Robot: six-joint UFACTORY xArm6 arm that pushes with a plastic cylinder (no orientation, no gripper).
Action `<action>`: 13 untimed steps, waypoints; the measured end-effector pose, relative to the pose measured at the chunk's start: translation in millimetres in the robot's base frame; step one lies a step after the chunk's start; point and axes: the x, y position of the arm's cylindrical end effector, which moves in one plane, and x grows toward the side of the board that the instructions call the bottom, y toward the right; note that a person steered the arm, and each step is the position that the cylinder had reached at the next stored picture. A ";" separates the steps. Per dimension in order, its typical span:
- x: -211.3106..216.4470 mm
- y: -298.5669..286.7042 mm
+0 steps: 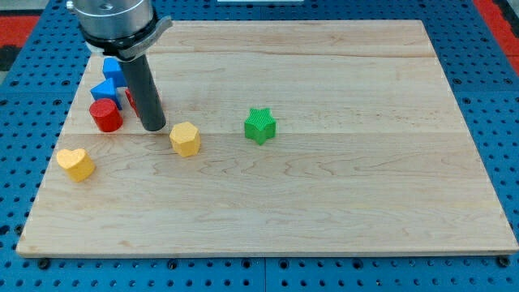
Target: Move the yellow blocks towards the bottom center of the board
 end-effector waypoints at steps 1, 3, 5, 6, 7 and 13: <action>14.4 -4.2; 50.4 76.1; 26.3 106.0; 48.2 126.4; 104.4 132.3; 69.9 56.4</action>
